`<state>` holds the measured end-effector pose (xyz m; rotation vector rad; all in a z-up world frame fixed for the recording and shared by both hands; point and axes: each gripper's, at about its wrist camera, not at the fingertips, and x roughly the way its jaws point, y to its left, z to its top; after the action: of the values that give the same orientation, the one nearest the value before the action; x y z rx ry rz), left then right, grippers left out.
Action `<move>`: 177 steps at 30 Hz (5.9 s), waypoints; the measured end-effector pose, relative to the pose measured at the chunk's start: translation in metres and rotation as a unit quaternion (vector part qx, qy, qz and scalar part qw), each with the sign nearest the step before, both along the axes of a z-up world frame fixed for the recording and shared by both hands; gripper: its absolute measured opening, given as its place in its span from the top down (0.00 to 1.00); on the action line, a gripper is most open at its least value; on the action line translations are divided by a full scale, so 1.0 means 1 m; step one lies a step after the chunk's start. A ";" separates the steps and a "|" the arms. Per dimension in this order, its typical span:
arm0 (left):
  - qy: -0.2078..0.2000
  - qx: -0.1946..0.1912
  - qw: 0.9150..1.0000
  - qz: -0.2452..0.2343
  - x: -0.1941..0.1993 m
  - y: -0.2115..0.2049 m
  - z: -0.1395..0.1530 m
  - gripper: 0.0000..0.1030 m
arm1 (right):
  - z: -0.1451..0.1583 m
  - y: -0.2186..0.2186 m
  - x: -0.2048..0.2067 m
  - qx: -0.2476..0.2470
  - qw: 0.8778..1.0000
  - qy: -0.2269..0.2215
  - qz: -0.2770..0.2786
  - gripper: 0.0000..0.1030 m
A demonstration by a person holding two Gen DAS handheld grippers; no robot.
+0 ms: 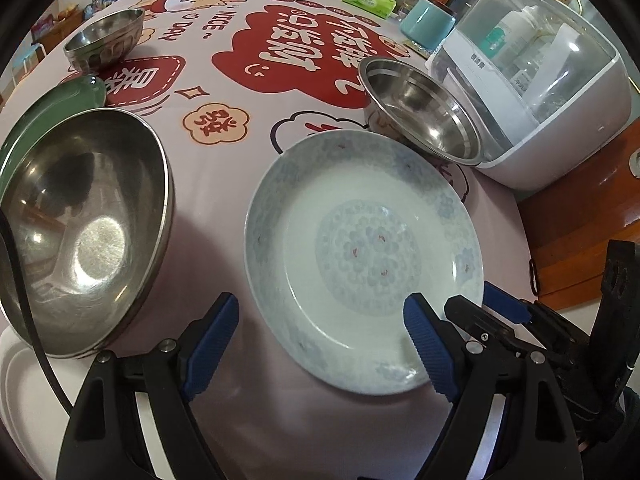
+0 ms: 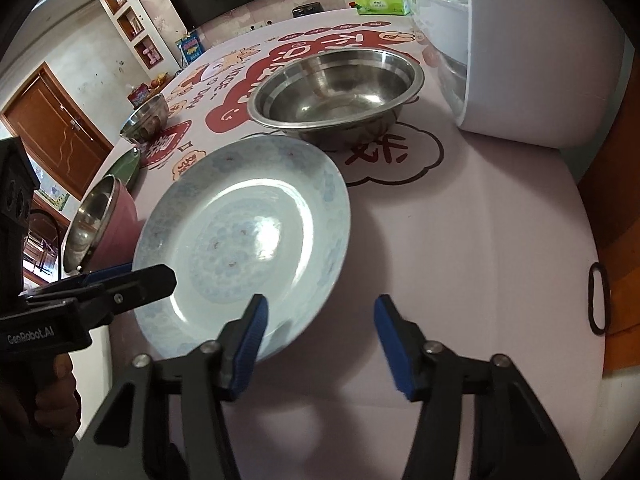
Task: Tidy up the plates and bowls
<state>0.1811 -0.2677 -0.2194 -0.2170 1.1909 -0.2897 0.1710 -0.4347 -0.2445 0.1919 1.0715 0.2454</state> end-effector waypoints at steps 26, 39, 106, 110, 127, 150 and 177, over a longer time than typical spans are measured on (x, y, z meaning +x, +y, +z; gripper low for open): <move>-0.020 0.051 0.998 0.007 0.008 -0.009 -0.013 0.55 | -0.011 -0.015 0.005 0.082 0.996 -0.027 0.023 0.78; -0.019 0.067 0.997 0.016 0.007 -0.008 -0.013 0.69 | -0.012 -0.027 0.004 0.111 0.993 -0.017 0.025 0.80; -0.101 0.073 0.992 0.009 -0.151 0.078 0.081 0.69 | 0.051 0.045 -0.101 0.132 0.985 -0.071 0.091 0.83; -0.093 0.081 0.992 0.017 -0.164 0.096 0.081 0.69 | 0.047 0.065 -0.110 0.136 0.984 -0.061 0.102 0.83; -0.027 0.120 0.990 0.068 -0.186 0.161 0.058 0.69 | 0.031 0.139 -0.122 0.144 0.978 -0.032 0.147 0.82; 0.054 0.116 0.984 0.121 -0.168 0.207 0.022 0.69 | 0.014 0.179 -0.112 0.127 0.980 0.006 0.155 0.78; 0.016 0.116 0.978 0.170 -0.198 0.211 0.082 0.59 | 0.030 0.161 -0.113 0.158 0.978 -0.010 0.140 0.56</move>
<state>-0.0165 -0.0563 -0.1376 -0.2186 1.1855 0.1525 0.0577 -0.2734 -0.2150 0.3225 1.0353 0.6712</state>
